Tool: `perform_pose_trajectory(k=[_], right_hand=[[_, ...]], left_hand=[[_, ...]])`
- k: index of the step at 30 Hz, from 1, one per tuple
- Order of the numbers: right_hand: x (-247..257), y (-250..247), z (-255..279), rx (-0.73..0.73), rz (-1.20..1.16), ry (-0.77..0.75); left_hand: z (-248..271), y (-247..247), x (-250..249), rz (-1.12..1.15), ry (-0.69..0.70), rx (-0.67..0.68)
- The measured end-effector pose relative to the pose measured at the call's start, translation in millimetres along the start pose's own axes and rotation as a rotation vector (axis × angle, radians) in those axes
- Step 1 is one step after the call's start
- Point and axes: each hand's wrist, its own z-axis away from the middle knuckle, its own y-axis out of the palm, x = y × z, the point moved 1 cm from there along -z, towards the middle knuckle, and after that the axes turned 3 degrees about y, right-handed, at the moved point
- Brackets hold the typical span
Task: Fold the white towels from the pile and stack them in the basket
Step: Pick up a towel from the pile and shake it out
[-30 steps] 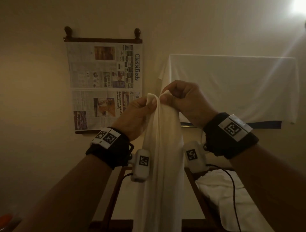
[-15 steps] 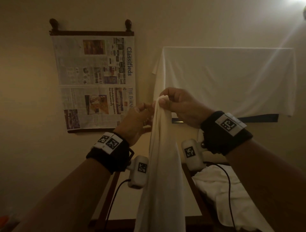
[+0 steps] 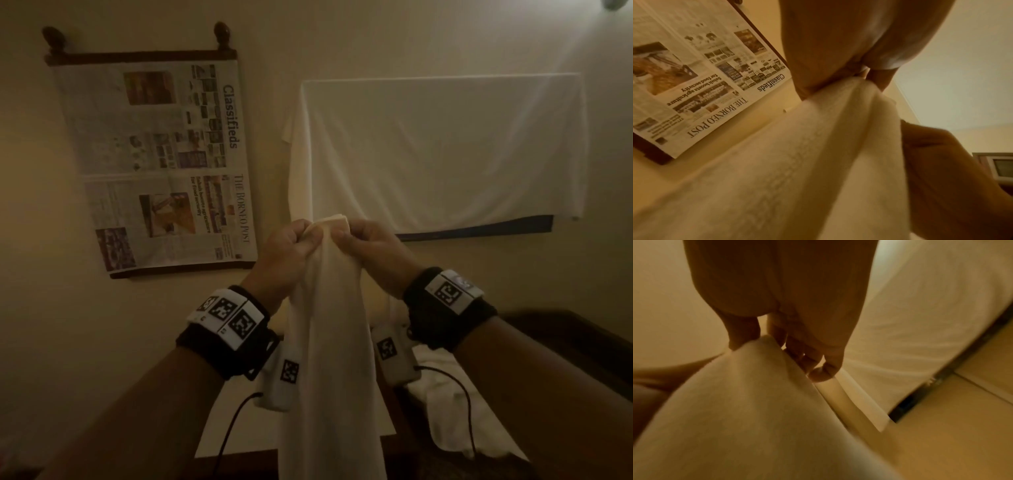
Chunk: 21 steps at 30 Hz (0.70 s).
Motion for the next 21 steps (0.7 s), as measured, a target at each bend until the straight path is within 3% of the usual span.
perform_pose_trajectory(k=[2,4,7,9,13,16,21], right_hand=[[-22,-1,13,0.075,-0.14,0.09],[-33,-6,16,0.052,-0.108,0.118],[-28,-20,7,-0.021,0.298,-0.041],[-21,-25,1,-0.063,0.435,-0.114],[-21,-35,3,-0.09,0.254,-0.114],[-41,-43,13,-0.006,-0.014,-0.017],[-91,-44,28,0.09,0.048,0.078]], left_hand=[[-2,9,4,-0.048,-0.024,0.013],[-4,16,7,-0.178,0.003,0.041],[-8,22,10,-0.323,0.084,0.052],[-14,26,12,-0.346,0.121,0.012],[-25,35,8,-0.33,0.156,-0.108],[-29,44,10,-0.249,0.079,-0.146],[-33,58,13,-0.145,-0.041,-0.119]])
